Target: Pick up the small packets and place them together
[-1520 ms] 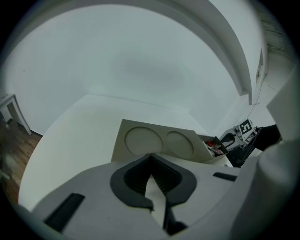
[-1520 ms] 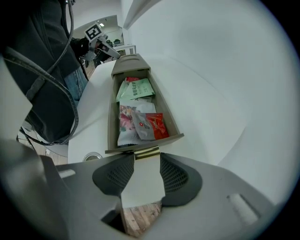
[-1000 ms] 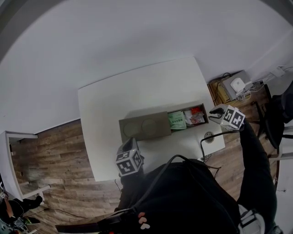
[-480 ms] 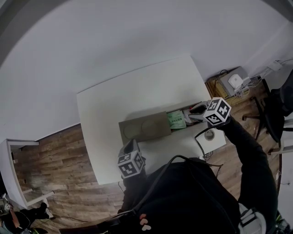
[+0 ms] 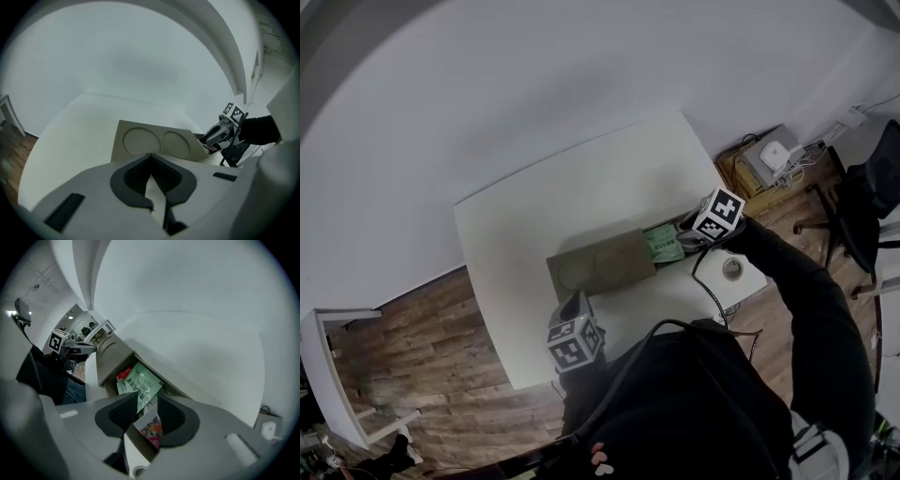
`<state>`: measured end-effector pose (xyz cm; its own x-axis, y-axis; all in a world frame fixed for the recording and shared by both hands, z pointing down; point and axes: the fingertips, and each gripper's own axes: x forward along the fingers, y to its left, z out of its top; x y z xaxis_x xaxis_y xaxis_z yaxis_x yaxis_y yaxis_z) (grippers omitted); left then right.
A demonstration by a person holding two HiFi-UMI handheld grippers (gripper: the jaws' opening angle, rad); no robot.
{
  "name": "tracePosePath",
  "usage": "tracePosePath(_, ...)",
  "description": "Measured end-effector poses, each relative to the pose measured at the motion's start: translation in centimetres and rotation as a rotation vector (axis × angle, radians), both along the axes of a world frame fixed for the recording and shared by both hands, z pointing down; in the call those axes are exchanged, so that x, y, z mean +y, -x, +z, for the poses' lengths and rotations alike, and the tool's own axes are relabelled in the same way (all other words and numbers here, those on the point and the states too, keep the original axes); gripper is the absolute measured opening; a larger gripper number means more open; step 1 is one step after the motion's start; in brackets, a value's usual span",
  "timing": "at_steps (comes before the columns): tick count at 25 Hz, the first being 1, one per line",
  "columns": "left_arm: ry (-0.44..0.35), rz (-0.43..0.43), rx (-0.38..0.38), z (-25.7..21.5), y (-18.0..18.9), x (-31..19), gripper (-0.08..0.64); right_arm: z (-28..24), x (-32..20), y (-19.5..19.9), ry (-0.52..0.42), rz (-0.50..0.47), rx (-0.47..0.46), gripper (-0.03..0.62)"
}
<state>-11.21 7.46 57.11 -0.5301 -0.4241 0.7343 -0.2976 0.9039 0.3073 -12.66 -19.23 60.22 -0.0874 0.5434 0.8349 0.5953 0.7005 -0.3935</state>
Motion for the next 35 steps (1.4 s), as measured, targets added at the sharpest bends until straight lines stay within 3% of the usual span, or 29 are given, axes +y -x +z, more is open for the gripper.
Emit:
tracePosePath(5,-0.031,-0.014,-0.046,-2.1,1.2,1.3,0.000,0.9,0.5,1.0,0.006,0.009,0.018,0.130)
tracePosePath(10,-0.033,-0.035,-0.057,-2.7,2.0,2.9,0.000,2.0,0.2,-0.5,-0.024,0.058,0.162,0.146)
tracePosePath(14,-0.031,-0.042,-0.048,-2.5,2.0,3.8,0.000,2.3,0.6,-0.3,0.003,0.091,0.185,0.146)
tracePosePath(17,-0.030,-0.041,-0.041,-2.3,2.0,3.9,0.000,2.2,0.3,-0.1,-0.001,0.103,0.168,0.138)
tracePosePath(19,-0.029,-0.036,-0.038,-2.1,2.1,3.8,0.000,2.2,0.1,0.1,-0.014,0.102,0.149,0.066)
tracePosePath(24,-0.026,-0.029,-0.038,-2.2,2.2,3.6,0.000,1.6,0.7,0.0,0.006,0.083,0.129,0.027)
tracePosePath(35,-0.015,-0.030,-0.050,-2.4,1.5,3.8,0.000,-1.5,-0.2,0.4,0.045,0.093,0.022,0.003)
